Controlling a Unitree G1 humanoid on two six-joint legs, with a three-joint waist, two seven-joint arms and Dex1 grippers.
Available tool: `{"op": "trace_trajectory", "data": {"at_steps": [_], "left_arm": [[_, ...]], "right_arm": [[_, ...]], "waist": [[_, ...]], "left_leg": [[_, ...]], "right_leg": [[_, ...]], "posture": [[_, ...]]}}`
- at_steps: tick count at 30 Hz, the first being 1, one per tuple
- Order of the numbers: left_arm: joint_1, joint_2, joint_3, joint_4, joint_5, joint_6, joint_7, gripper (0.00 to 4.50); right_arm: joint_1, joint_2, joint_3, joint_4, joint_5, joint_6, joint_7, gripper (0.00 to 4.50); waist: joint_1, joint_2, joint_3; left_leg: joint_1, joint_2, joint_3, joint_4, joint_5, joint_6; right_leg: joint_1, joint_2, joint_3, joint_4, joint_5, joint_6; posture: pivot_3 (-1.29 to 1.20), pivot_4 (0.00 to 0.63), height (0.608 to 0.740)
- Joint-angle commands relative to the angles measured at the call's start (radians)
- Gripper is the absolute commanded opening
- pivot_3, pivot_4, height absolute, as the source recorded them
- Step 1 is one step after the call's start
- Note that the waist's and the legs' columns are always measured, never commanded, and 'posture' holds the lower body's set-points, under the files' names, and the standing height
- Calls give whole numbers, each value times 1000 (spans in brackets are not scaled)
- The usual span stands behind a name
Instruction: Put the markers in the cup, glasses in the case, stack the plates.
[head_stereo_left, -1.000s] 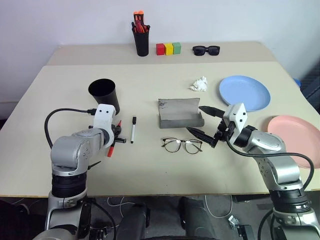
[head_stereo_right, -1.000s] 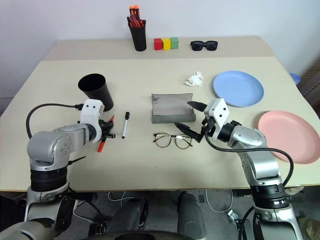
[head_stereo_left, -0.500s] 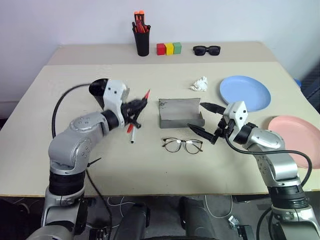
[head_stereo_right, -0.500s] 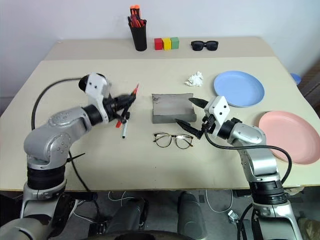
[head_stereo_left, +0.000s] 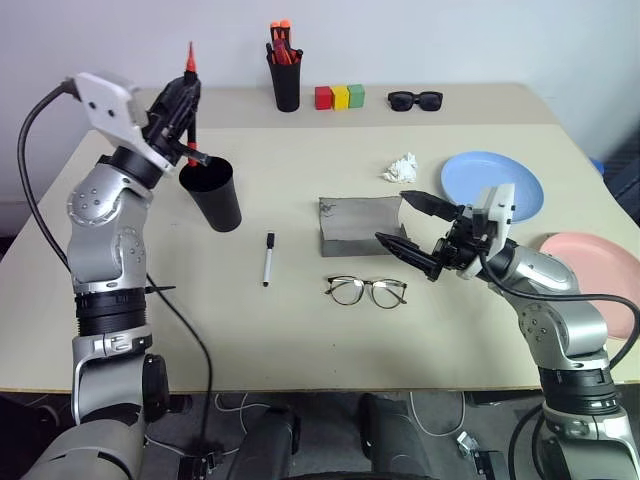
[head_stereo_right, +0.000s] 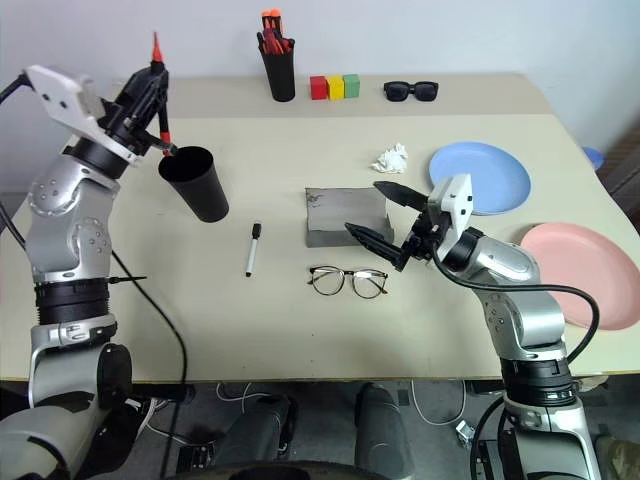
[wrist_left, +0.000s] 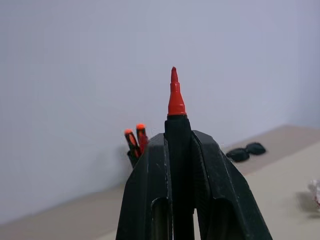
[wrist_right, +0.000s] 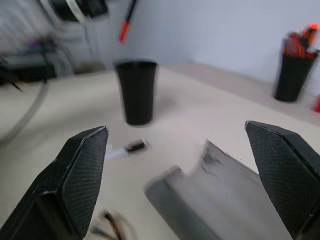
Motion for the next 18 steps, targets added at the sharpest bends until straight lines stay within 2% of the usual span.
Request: {"op": "trace_trajectory", "data": {"at_steps": [1,8,18], "left_arm": [[-64,19,39,82,-29,-123,-47,20],[-111,2,46,304,-61,-319,-170,20],[-122,-39,38,535,-22,-501,-159,20]], "right_arm": [[-10,-1,-28,-64,67,31,3,4500],[-10,-1,-11,-66,31,19,-17,4500],[-13,-21,-15,-65,11,18,-18,4500]], "waist": [[1,0,0],[-5,0,0],[-6,0,0]], "left_leg": [[0,0,0,0,0,0],[0,0,0,0,0,0],[0,0,0,0,0,0]], "right_leg": [[0,0,0,0,0,0],[0,0,0,0,0,0],[0,0,0,0,1,1]], "posture": [[0,150,740],[0,150,740],[0,150,740]]}}
